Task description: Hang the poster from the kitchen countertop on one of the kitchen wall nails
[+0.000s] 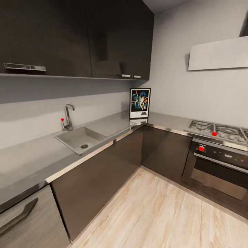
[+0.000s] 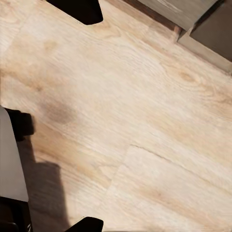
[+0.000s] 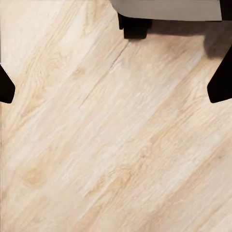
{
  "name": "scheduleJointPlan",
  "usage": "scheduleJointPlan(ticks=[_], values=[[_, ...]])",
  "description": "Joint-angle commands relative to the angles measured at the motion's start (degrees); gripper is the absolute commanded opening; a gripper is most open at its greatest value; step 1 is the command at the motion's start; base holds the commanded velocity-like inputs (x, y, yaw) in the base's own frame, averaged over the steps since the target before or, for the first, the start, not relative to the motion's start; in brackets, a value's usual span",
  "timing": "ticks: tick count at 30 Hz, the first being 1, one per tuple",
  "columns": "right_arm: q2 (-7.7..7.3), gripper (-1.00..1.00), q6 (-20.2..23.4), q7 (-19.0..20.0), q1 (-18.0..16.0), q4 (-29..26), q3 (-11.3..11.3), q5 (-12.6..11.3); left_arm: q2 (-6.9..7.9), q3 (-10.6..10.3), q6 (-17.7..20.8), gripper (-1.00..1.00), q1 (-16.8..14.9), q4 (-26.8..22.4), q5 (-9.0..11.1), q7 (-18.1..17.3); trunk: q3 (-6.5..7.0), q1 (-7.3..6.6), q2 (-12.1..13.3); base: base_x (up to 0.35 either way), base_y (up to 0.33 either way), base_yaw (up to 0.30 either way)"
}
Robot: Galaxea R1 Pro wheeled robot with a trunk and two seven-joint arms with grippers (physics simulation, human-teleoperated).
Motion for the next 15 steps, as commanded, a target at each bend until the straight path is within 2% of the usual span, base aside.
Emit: scheduleJointPlan(ticks=[1,10,15], values=[[-0.01,1.0,-0.2,0.0,0.0,0.1,0.0,0.0,0.03,0.0,-0.1,1.0,0.0,-0.1,-0.5,0.0,-0.05,0.04,0.0,0.335,-0.029,-0.298],[-0.01,1.0,-0.2,0.0,0.0,0.1,0.0,0.0,0.03,0.0,0.0,1.0,0.0,-0.1,-0.4,0.0,-0.05,0.04,0.0,0.326,-0.096,-0.29],[-0.01,1.0,-0.2,-0.1,0.0,0.1,0.0,0.0,0.03,0.0,0.0,1.0,0.0,-0.1,-0.4,0.0,-0.05,0.04,0.0,0.29,-0.193,-0.069]])
